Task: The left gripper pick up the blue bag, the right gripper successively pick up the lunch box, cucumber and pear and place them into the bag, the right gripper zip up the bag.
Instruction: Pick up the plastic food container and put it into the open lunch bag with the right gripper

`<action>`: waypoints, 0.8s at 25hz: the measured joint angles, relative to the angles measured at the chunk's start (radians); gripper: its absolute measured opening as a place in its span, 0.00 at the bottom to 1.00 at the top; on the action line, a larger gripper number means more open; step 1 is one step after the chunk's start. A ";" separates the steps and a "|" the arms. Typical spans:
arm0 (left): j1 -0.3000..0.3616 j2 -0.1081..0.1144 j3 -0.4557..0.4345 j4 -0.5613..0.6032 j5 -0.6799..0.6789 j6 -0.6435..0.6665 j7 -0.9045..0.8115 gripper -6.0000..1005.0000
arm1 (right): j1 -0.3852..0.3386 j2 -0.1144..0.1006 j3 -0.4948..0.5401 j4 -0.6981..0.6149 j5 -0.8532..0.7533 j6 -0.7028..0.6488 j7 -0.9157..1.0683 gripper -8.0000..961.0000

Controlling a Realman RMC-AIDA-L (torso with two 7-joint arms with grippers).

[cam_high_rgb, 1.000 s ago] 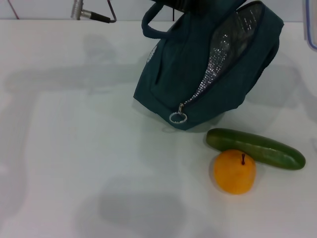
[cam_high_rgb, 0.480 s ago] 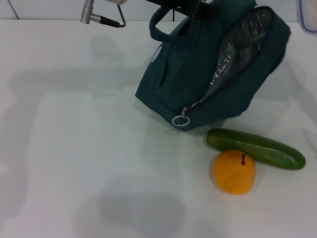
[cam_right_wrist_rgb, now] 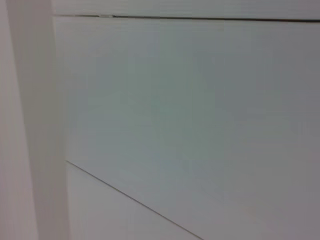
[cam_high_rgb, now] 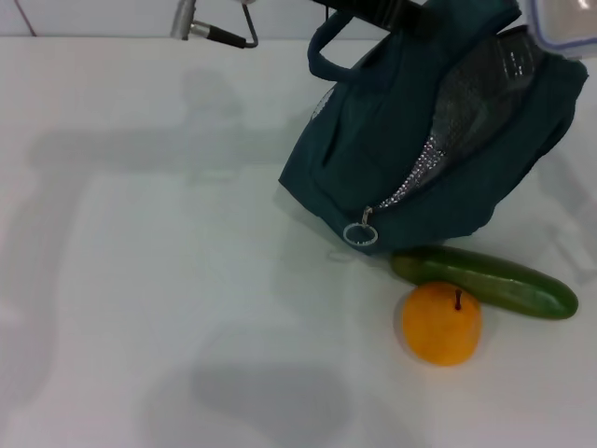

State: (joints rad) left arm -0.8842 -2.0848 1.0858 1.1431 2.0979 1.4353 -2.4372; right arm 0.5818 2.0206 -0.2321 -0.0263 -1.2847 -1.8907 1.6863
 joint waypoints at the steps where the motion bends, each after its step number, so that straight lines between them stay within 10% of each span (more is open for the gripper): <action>1: -0.004 0.000 0.000 -0.002 0.000 0.000 -0.003 0.06 | 0.003 0.001 -0.004 0.002 -0.002 0.009 -0.006 0.16; 20: -0.018 0.002 -0.005 -0.020 0.008 -0.026 -0.005 0.06 | 0.007 0.007 -0.171 0.034 -0.007 0.098 -0.036 0.20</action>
State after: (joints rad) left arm -0.9020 -2.0832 1.0805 1.1228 2.1056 1.4092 -2.4423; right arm 0.5887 2.0280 -0.4028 0.0077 -1.2917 -1.7929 1.6505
